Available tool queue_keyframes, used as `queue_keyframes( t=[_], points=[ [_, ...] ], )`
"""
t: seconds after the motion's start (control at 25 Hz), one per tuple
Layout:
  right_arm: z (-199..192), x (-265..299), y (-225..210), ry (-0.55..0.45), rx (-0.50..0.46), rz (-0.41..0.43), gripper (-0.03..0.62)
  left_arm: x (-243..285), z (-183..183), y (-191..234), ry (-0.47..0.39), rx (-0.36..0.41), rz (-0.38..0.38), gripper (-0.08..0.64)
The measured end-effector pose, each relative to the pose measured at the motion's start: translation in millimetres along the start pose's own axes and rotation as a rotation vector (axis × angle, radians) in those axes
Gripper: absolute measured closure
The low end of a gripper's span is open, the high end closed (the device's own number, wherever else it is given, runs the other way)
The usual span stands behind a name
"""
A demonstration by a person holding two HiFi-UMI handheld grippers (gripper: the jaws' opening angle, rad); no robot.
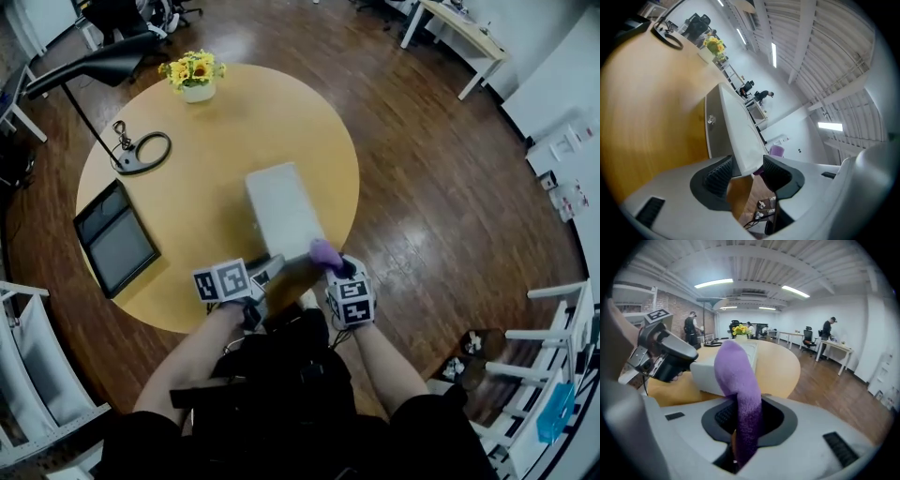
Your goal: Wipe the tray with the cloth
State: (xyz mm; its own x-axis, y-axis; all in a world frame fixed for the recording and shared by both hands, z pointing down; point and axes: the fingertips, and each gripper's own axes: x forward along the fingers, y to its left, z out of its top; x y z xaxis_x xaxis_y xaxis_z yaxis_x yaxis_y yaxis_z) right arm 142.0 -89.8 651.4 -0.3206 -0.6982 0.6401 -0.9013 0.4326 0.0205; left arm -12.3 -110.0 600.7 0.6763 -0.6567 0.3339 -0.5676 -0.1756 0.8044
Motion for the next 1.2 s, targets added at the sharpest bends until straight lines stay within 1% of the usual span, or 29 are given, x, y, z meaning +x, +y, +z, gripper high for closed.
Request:
queue_keyframes(
  t=[0.08,0.16,0.2,0.24,0.28,0.36,0.4,0.56,0.72,0.84,0.88,1.0,1.04,1.12,1.2],
  points=[
    [-3,1,-15,0.004,0.114,-0.067,0.509,10,-7,-9,0.032,0.002,-0.022,0.367],
    [-7,3,-24,0.0,0.254,-0.115,0.509,18,-11,-14,0.043,-0.033,-0.045,0.356],
    [-10,4,-24,-0.003,0.308,-0.129,0.509,20,-12,-14,0.04,-0.059,-0.057,0.353],
    [-12,6,-22,-0.002,0.335,-0.136,0.509,19,-11,-13,0.032,-0.088,-0.071,0.354],
    [-14,8,-16,0.004,0.335,-0.137,0.508,15,-9,-11,0.019,-0.118,-0.085,0.372],
    [-16,11,2,0.017,0.281,-0.118,0.508,1,-1,-5,-0.011,-0.157,-0.109,0.373],
    [-16,12,13,0.019,0.236,-0.103,0.509,-8,4,0,-0.023,-0.158,-0.111,0.371],
    [-16,12,50,0.024,0.046,-0.046,0.508,-39,20,27,-0.06,-0.138,-0.071,0.373],
    [-18,12,72,0.044,-0.079,0.005,0.508,-58,28,43,-0.109,-0.174,-0.057,0.373],
    [-14,8,91,0.058,-0.168,0.044,0.508,-65,23,47,-0.11,-0.19,-0.055,0.373],
    [-13,8,96,0.059,-0.179,0.055,0.508,-66,22,47,-0.109,-0.187,-0.058,0.373],
    [-19,11,103,0.061,-0.151,0.092,0.508,-66,23,41,-0.106,-0.152,-0.073,0.373],
    [-19,11,105,0.055,-0.159,0.113,0.508,-66,23,39,-0.106,-0.139,-0.076,0.373],
    [-16,5,111,0.033,-0.217,0.164,0.508,-66,25,36,-0.111,-0.122,-0.074,0.373],
    [-12,-4,109,0.003,-0.269,0.182,0.508,-68,27,36,-0.116,-0.115,-0.065,0.373]
  ],
)
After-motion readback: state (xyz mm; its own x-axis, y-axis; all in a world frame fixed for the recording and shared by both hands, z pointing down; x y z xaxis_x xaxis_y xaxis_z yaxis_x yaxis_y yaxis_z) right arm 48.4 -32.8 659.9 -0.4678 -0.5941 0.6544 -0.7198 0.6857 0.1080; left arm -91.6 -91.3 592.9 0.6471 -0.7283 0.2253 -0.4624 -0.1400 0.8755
